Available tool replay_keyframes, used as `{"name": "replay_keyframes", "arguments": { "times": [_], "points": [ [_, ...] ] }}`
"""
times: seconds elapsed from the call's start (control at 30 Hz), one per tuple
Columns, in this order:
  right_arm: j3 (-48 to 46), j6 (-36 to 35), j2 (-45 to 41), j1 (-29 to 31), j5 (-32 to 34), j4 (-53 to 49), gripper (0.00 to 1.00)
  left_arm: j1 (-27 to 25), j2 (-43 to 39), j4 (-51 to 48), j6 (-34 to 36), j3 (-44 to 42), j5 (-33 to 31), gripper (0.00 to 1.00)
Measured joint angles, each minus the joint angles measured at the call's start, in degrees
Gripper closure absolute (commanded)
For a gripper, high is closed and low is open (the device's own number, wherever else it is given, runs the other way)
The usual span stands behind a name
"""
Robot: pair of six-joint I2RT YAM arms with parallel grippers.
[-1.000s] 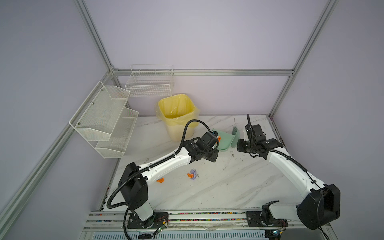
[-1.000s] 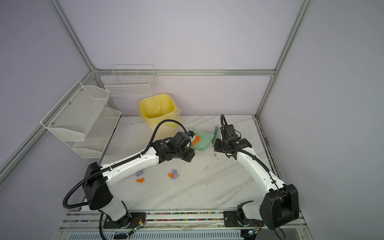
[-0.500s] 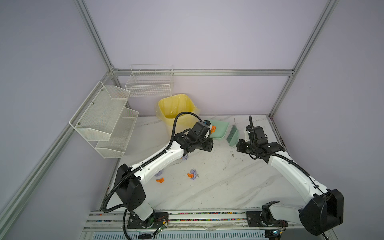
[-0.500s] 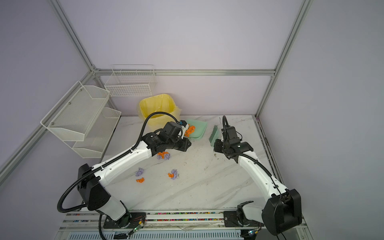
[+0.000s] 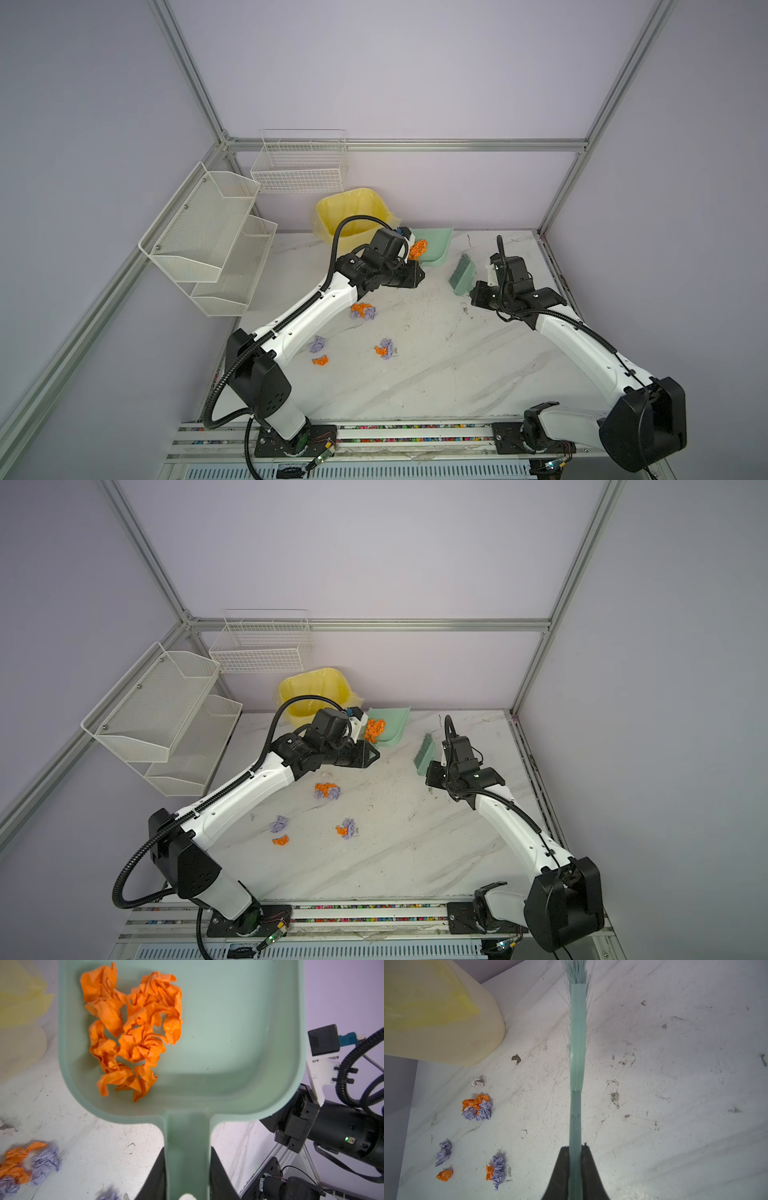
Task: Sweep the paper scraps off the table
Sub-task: 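Raise the green dustpan over the yellow bin with the left gripper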
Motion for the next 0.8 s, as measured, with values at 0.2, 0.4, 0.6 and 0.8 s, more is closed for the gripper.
{"name": "replay_keyframes", "arguments": {
  "times": [0.2,0.4,0.6,0.8],
  "points": [
    [0.0,0.0,1.11,0.0,-0.81,0.76,1.0,2.38,0.0,0.04,-1.57,0.68,2.93,0.88],
    [0.0,0.0,1.14,0.0,-0.98,0.87,1.0,3.63,-0.2,0.24,-2.14,2.58,4.85,0.88],
    [0.0,0.0,1.14,0.0,-0.98,1.14,1.0,5.64,-0.22,0.39,-3.5,5.4,6.67,0.88],
    [0.0,0.0,1.14,0.0,-0.98,1.16,1.0,7.48,-0.22,1.68,-4.66,7.15,9.44,0.88]
  ]
}}
